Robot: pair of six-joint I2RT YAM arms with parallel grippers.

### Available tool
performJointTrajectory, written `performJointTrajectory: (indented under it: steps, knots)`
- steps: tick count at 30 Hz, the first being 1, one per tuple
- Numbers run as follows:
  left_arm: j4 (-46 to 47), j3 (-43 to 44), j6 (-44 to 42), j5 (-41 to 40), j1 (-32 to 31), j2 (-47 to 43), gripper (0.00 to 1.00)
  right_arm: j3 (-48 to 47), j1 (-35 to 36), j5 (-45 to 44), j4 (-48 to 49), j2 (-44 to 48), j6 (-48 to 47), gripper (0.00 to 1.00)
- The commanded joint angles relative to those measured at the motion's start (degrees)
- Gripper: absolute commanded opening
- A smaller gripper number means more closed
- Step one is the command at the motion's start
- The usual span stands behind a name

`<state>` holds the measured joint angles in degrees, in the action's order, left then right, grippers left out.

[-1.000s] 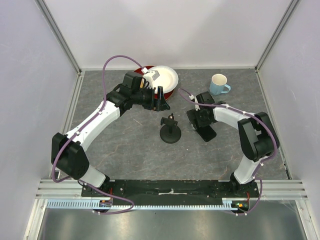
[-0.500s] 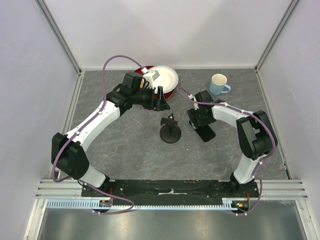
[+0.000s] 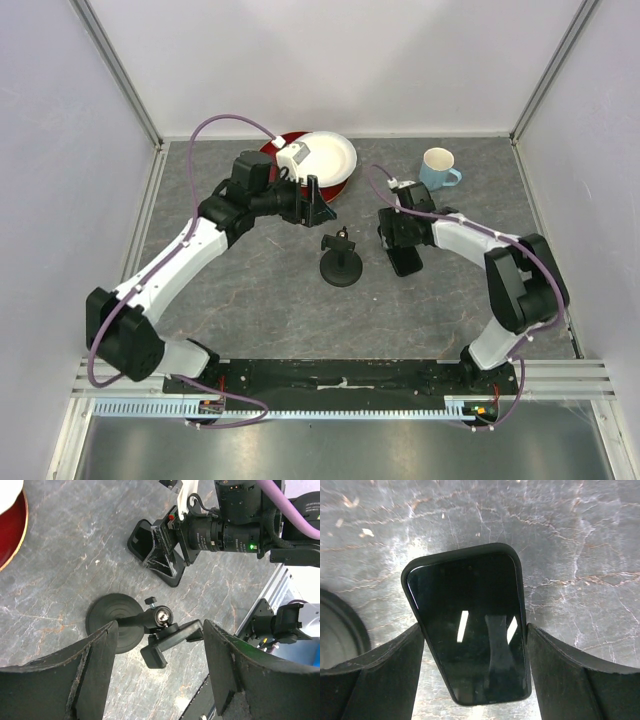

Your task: Place the phone on the phone stand

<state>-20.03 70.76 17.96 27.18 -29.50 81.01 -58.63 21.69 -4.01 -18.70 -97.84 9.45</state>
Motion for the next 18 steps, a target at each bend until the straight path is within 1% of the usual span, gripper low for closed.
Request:
performJointTrajectory:
  steps: [1,6,7,9,10,11,12,14,18]
  knots:
    - [9.30,-2.99,1.03,1.64,-0.04,-6.12,0.75,2.64,-1.12,0.22,10.95,8.18,6.45,0.00]
    - [14.66,-4.93,1.82,5.25,-0.30,-8.32,0.77,9.14,-3.23,0.67,20.70,16.71,14.44,0.00]
    - [15.28,-5.37,1.91,6.47,-0.65,-8.33,0.77,10.37,-3.32,0.32,22.11,19.85,15.76,0.00]
    - [16.51,-5.55,1.65,7.53,-1.26,-8.50,0.77,14.41,-3.76,-0.12,27.47,23.21,19.70,0.00]
    - [16.69,-5.72,1.38,8.06,-1.96,-8.68,0.77,15.81,-3.85,0.05,29.58,26.70,20.77,0.00]
    - [16.78,-5.72,0.77,8.06,-2.32,-8.77,0.77,18.70,-3.76,0.66,34.12,28.39,21.74,0.00]
    - [16.95,-5.81,0.42,8.15,-2.76,-9.03,0.77,20.12,-3.85,0.76,36.26,29.80,23.58,0.00]
    - [17.13,-6.25,-0.46,7.37,-3.72,-9.47,0.77,23.11,-3.85,-0.03,40.47,33.32,24.64,0.00]
    - [17.40,-6.51,-1.26,7.27,-4.60,-9.73,0.77,24.70,-3.76,-0.56,42.60,35.44,22.46,0.00]
